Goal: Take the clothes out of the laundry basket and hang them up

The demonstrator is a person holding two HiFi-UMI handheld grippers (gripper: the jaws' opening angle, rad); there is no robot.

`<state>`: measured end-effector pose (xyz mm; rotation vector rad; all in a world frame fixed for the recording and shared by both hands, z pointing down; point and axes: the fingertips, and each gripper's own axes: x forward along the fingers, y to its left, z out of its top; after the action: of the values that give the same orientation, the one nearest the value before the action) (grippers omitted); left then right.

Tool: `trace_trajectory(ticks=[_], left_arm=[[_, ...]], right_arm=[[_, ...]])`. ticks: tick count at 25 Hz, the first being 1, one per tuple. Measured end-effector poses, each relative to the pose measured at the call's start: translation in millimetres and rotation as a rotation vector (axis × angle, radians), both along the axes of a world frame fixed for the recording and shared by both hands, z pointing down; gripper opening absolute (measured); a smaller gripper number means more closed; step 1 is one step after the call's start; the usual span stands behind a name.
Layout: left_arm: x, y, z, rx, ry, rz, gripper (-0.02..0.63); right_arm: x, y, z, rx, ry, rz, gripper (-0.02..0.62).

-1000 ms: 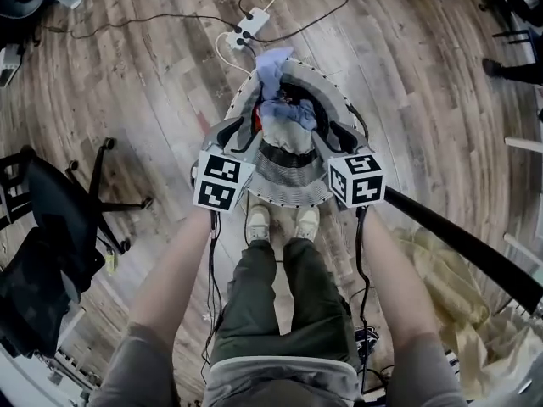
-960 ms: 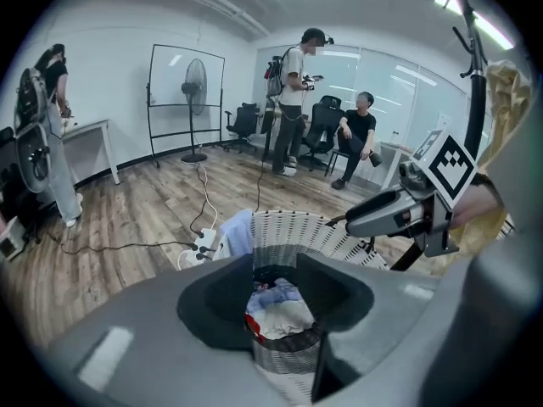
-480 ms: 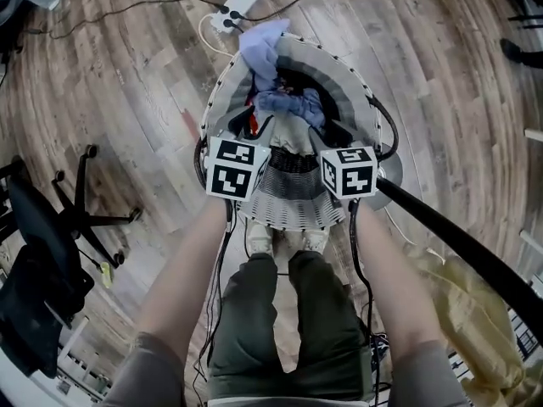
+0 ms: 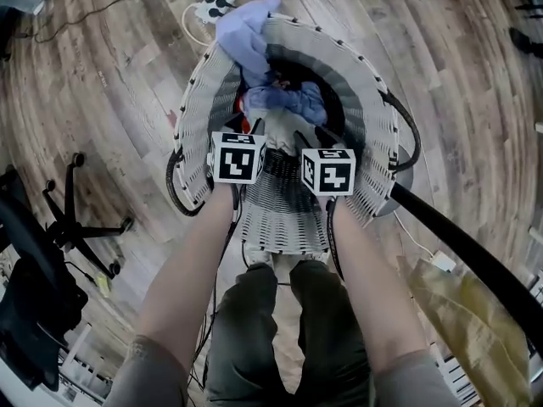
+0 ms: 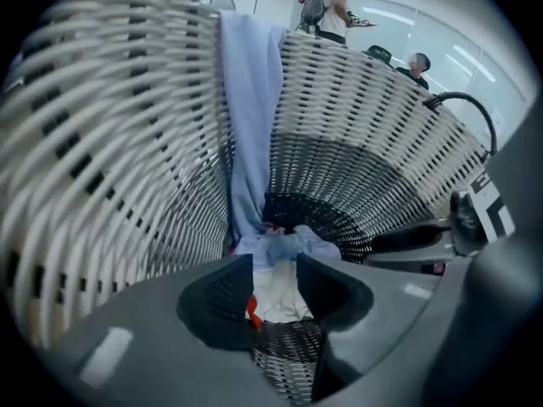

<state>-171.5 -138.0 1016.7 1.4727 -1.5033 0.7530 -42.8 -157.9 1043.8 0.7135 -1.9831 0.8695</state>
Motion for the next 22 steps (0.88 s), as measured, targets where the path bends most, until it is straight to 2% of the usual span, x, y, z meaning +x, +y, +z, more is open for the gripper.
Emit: trace_trajectory(ticks=[2, 6, 14, 19, 20, 21, 22], left_arm=[[-1, 6, 17, -0.026, 0.004, -0.045, 0.16], [-4, 14, 48, -0.083, 0.013, -0.147, 0.181], [8, 10, 108, -0.122, 0.073, -0.223, 0.183], [10, 9, 128, -0.159, 0.133, -0.262, 0.173], [8, 9, 129, -0.163, 0.13, -0.259, 0.144], [6, 10, 129, -0.164, 0.125, -0.258, 0.101], [3, 11, 128, -0.161, 0.122, -0.262, 0.046]], right_arm=[[4, -2, 17, 0.0, 0.011, 0.022, 0.23], [10, -7, 56, 0.016, 0.062, 0.001, 0.255], [14, -5, 118, -0.027, 0.16, 0.016, 0.276], [14, 6, 144, -0.063, 0.213, -0.025, 0.286], [13, 7, 146, -0.069, 0.217, -0.033, 0.262], [12, 7, 148, -0.077, 0.222, -0.038, 0.212], [13, 7, 147, -0.088, 0.229, -0.037, 0.134]])
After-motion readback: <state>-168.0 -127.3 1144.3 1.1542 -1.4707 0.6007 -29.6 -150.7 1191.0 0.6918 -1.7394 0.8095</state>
